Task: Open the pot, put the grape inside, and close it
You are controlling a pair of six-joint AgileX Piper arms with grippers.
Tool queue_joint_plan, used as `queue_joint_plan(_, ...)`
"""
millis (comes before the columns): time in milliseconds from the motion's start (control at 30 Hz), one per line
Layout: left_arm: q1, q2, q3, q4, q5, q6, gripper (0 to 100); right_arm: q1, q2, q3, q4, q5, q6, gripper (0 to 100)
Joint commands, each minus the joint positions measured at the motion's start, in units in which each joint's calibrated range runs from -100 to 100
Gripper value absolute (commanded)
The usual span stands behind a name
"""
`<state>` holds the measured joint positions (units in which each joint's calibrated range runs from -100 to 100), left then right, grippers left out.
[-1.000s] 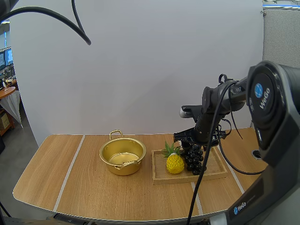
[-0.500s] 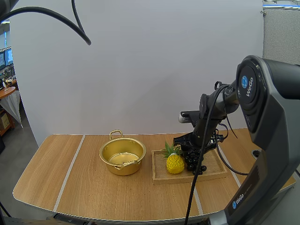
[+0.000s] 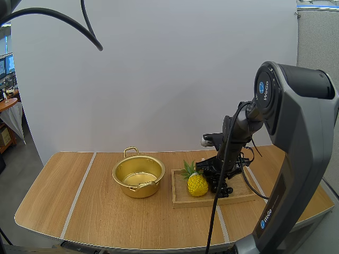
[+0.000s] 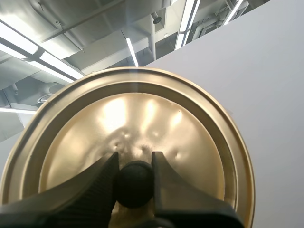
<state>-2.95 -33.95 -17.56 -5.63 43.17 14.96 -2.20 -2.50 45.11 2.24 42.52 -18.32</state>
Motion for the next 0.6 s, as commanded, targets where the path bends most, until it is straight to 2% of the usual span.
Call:
queue_joint_plan(0, -0.09, -0.31, -0.43, 0.42, -1.97, -0.32, 0, -0.19, 0.77, 0.18, -0.43, -0.15, -0.68, 100)
queue_joint_plan(133, -0.09, -0.31, -0.43, 0.42, -1.97, -0.32, 0, -0.19, 0.77, 0.18, -0.82, -0.15, -0.68, 100)
queue_joint_plan(167, -0.09, -0.31, -0.43, 0.42, -1.97, -0.32, 0, -0.19, 0.77, 0.18, -0.82, 0.24, -0.68, 85)
queue_joint_plan(267, -0.09, -0.31, -0.43, 0.42, -1.97, -0.32, 0, -0.19, 0.77, 0.18, -0.39, 1.09, -0.68, 27)
queue_joint_plan(300, -0.09, -0.31, -0.43, 0.42, -1.97, -0.32, 0, -0.19, 0.77, 0.18, -0.39, 1.49, -0.68, 0)
queue_joint_plan(567, -0.09, -0.31, -0.43, 0.42, -1.97, -0.32, 0, -0.19, -0.04, 0.03, -0.8, 2.5, -0.68, 0)
